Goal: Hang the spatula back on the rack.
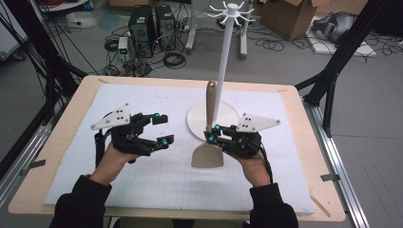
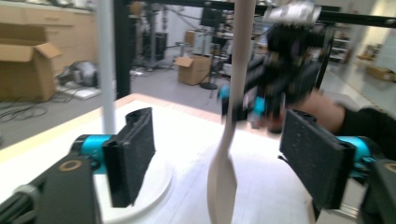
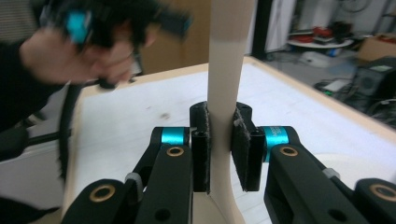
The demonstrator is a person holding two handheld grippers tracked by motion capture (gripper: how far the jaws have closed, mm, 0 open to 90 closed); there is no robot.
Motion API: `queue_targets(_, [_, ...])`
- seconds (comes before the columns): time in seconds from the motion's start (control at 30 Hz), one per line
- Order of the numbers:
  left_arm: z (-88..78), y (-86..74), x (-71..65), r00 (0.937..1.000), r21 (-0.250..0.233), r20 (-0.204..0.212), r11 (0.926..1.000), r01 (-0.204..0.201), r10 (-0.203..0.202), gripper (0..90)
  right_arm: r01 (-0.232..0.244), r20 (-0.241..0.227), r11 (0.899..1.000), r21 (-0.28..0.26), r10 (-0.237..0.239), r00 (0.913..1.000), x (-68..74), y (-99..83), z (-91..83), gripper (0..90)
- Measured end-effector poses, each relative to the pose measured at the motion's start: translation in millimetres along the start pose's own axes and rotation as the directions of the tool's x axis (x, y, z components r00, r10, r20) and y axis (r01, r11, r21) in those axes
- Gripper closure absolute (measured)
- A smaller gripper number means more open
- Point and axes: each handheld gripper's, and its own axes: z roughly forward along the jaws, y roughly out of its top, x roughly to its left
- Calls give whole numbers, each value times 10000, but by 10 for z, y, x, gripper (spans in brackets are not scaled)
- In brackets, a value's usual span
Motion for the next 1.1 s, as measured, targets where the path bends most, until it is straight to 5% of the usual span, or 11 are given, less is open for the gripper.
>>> queue_targets(0.1, [-120, -126, 33, 9990, 69, -388, 9997, 233, -230, 174, -28, 362, 9999, 122, 23, 9993, -76, 117, -2, 790])
queue_targets(0.37, [-344, -361, 93, 9943, -8, -864, 9980, 629, -627, 179, 122, 1197, 9999, 102, -133, 9927, -292, 414, -14, 790])
queue_targets(1.1, [-251, -471, 90, 9941, 325, -709, 9959, 840, -816, 184, -127, 1106, 9997, -201, 149, 9938, -762, 630, -142, 790])
